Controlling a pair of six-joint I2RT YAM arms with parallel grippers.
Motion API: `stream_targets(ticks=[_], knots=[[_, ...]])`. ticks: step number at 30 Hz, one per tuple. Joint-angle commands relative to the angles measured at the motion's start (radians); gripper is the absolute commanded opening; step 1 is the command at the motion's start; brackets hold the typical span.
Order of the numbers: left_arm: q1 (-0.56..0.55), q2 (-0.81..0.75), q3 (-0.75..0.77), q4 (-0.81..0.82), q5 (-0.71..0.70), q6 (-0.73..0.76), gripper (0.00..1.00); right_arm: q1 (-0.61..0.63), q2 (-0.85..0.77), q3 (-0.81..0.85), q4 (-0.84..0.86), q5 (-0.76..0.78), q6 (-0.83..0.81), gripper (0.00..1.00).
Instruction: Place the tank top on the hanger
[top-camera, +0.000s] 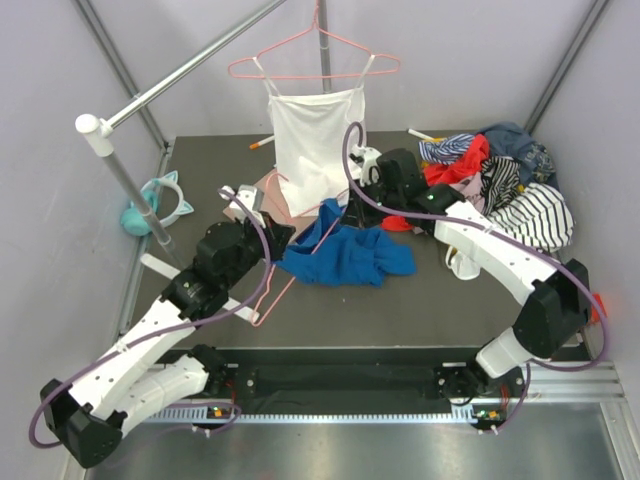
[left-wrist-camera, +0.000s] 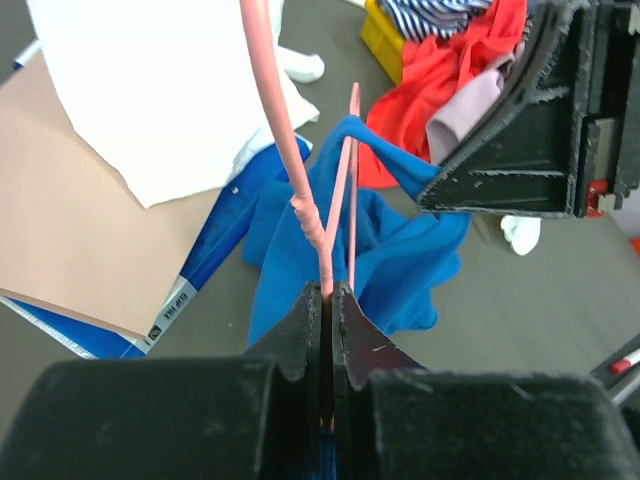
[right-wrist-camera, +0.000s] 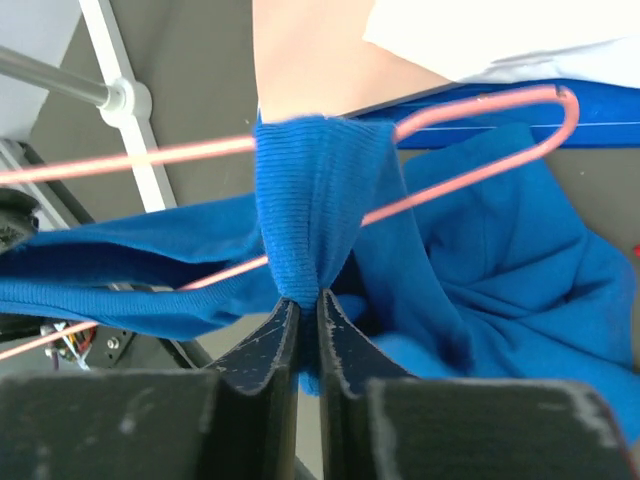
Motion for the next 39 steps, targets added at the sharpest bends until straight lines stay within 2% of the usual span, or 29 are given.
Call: stream_targets(ticks=[1, 2, 3, 5, 6, 8, 9, 14, 21, 27, 35, 39], knots=[[0.001, -0.056, 0.056, 0.11, -0.079, -0.013, 0.0, -0.001, -0.067, -0.019, 0.026, 0.023, 0.017, 0.13], [0.001, -0.061, 0.057, 0.114, -0.076, -0.022, 0.0, -0.001, -0.067, -0.018, 0.027, 0.023, 0.017, 0.18], [-0.001, -0.069, 0.062, 0.115, -0.074, -0.025, 0.0, -0.001, -0.068, -0.016, 0.027, 0.023, 0.017, 0.34], [-0.001, -0.075, 0.071, 0.115, -0.067, -0.039, 0.0, -0.004, -0.068, -0.006, 0.041, 0.023, 0.021, 0.47], [0.001, -0.079, 0.073, 0.112, -0.065, -0.042, 0.0, -0.002, -0.067, -0.001, 0.044, 0.025, 0.024, 0.7], [0.001, -0.085, 0.085, 0.105, -0.077, -0.043, 0.0, -0.001, -0.065, 0.022, 0.049, 0.027, 0.026, 0.85], [0.001, -0.093, 0.091, 0.089, -0.086, -0.04, 0.0, -0.001, -0.067, 0.03, 0.046, 0.031, 0.024, 0.89], [-0.001, -0.11, 0.166, -0.011, -0.201, 0.045, 0.0, -0.017, -0.084, 0.059, 0.024, 0.062, 0.015, 0.91], [0.001, -0.063, 0.316, -0.189, -0.385, 0.181, 0.0, -0.108, -0.146, 0.021, 0.015, 0.077, 0.008, 0.91], [0.001, 0.003, 0.44, -0.211, -0.416, 0.265, 0.0, -0.18, -0.205, -0.045, 0.012, 0.08, 0.0, 0.91], [0.001, 0.137, 0.609, -0.168, -0.407, 0.314, 0.0, -0.211, -0.262, -0.114, 0.021, 0.082, 0.006, 0.91], [0.001, 0.214, 0.753, -0.159, -0.404, 0.329, 0.0, -0.221, -0.277, -0.136, 0.022, 0.083, 0.009, 0.91]])
